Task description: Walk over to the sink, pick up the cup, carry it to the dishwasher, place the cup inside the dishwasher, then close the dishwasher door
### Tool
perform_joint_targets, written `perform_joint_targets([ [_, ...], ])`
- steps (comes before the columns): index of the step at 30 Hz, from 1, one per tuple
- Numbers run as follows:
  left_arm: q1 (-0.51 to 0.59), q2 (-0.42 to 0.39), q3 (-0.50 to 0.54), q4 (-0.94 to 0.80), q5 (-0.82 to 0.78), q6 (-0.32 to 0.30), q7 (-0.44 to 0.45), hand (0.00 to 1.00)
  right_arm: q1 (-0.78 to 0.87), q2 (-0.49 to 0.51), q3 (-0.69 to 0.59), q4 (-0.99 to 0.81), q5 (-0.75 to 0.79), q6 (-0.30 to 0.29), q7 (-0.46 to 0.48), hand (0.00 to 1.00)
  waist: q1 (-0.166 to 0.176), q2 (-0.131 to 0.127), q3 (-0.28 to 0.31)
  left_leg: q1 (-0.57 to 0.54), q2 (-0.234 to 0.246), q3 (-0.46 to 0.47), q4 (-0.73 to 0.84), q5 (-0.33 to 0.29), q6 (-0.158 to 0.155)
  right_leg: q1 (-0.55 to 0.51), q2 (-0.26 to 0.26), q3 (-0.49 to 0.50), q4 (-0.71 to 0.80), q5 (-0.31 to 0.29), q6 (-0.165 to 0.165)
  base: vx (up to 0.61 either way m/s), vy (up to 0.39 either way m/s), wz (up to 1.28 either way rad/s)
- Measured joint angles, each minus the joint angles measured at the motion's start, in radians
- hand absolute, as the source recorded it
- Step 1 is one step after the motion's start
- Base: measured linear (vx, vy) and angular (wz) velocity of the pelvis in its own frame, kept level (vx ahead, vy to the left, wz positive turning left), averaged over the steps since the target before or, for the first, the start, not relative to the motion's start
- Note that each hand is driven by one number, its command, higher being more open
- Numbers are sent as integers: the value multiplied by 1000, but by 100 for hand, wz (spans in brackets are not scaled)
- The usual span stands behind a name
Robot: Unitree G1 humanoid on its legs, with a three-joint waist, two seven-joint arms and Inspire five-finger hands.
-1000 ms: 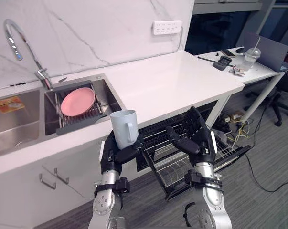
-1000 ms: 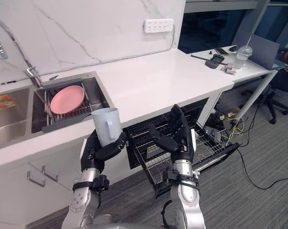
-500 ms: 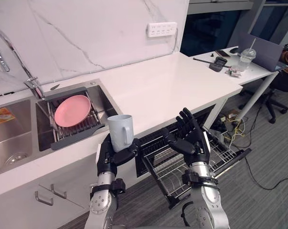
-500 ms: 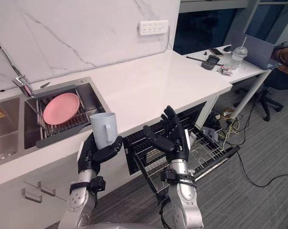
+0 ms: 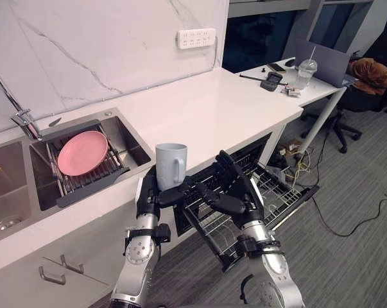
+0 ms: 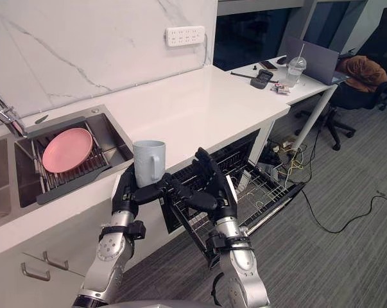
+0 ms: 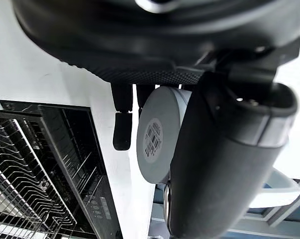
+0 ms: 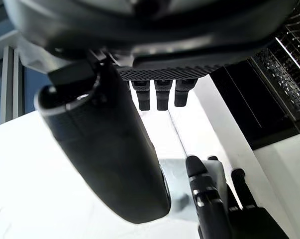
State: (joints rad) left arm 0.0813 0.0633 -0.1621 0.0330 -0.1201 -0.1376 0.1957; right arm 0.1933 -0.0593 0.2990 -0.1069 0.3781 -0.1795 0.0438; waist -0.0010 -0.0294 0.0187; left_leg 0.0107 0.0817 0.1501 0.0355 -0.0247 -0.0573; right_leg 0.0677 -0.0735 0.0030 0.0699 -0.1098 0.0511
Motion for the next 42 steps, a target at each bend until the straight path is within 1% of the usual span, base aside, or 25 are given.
perform_joint_targets([
  [2,-26,1,-1,17,3,1,0,30,-17,0,4,11,-1,0,2,90,-2,0,0,-1,-1,0,0,2,1,0,-1,1,-3,2,1,0,0,0],
  [5,-44,2,-5,17,3,1,0,30,-29,-2,11,15,-1,1,2,90,-16,1,-1,-1,-1,1,-4,5,1,0,0,3,-10,6,1,0,1,-1],
  [9,-67,1,-32,17,3,1,-3,30,-32,-12,12,15,0,1,2,90,-18,2,-1,-1,-1,1,-7,5,1,-2,0,20,-26,18,3,6,11,-10],
  [16,-72,-3,-69,17,3,2,-11,30,-63,-13,16,15,0,1,-8,90,-25,7,-4,-1,-3,-3,-12,10,5,-4,0,25,-35,27,5,-3,4,-4],
  [21,-72,-5,-102,17,4,2,-24,30,-78,-13,24,15,5,1,-11,90,-25,18,-14,-1,-8,-8,-37,28,9,-12,-3,23,-34,29,7,-11,1,3],
  [25,-72,-7,-123,17,3,2,-26,30,-87,-12,26,19,22,1,-29,90,-24,26,-21,0,-14,-8,-41,30,12,-13,-7,23,-35,31,9,0,0,0],
  [28,-72,-7,-135,17,3,2,-26,30,-110,-12,26,36,26,1,-43,90,-24,26,-23,1,-16,-8,-53,40,13,-16,-9,23,-35,32,12,0,0,0],
  [35,-69,22,-207,20,4,1,-26,30,-120,-12,25,78,77,1,-51,90,-17,25,-25,1,-17,-16,-68,55,14,-18,-10,15,-36,34,13,-17,-3,3],
  [36,-69,27,-216,22,6,2,-25,30,-132,-13,30,97,104,1,-51,90,-18,25,-26,1,-16,-16,-69,57,14,-18,-9,15,-36,36,13,0,0,0],
  [42,-69,38,-215,35,40,2,-13,30,-147,-19,44,134,190,1,-44,90,-15,23,-29,1,-16,-31,-90,78,14,-18,-7,-1,-39,40,11,-17,-7,7],
])
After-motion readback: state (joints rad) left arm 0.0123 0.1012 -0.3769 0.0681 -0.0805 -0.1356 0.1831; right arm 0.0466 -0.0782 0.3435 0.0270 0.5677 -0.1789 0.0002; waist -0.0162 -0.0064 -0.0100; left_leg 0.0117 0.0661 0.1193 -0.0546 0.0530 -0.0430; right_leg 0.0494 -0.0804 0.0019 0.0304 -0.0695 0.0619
